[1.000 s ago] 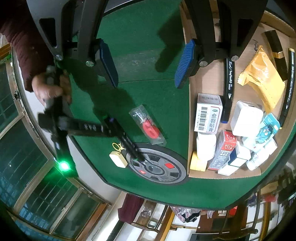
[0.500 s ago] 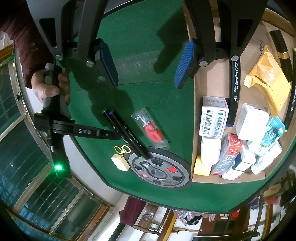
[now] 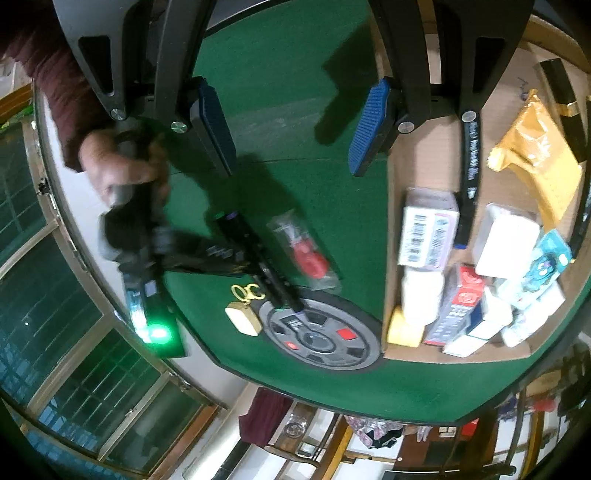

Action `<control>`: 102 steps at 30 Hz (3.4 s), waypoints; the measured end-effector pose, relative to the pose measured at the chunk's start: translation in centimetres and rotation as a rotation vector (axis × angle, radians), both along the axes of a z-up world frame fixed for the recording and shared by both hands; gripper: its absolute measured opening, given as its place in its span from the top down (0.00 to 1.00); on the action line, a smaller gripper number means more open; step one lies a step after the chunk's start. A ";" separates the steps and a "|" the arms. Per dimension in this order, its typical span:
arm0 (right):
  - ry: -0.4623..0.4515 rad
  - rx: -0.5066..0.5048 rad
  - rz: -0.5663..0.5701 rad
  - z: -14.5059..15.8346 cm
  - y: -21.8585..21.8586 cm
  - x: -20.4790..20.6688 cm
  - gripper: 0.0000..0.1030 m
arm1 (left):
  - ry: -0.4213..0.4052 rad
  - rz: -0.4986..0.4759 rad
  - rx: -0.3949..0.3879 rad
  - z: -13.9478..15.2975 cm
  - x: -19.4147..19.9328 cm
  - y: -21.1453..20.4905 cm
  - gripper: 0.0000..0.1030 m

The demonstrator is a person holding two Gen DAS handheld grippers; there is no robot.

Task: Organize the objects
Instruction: 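Grasp the last black marker with the left tool while the right tool holds two markers, then carry the three markers over the cardboard box with both tools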

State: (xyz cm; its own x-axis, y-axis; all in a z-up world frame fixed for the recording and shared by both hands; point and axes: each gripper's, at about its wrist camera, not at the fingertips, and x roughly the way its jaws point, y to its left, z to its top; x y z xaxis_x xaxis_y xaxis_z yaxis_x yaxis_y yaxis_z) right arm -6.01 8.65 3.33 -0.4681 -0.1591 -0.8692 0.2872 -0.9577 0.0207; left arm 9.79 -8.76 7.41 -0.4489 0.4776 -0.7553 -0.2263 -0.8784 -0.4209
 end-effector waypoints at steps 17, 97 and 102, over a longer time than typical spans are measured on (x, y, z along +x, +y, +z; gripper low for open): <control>0.044 -0.228 -0.204 0.2 10.2 3.5 0.87 | 0.089 -0.099 -0.145 -0.2 -7.8 11.1 0.45; -0.081 -0.614 0.082 4.5 -7.0 7.5 0.87 | 0.165 0.382 0.038 -0.6 1.8 -15.1 0.89; -0.106 -0.560 0.129 3.7 -11.4 7.6 0.87 | 0.124 0.418 0.027 -2.8 1.1 -17.2 0.89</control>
State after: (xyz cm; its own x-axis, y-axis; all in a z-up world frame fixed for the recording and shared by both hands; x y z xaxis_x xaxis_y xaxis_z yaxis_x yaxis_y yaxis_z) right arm 1.64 -2.73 7.05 -0.3294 -0.6581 -0.6771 0.3699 -0.7497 0.5487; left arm 10.93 -25.97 4.57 -0.6943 0.2543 -0.6732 0.0964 -0.8942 -0.4372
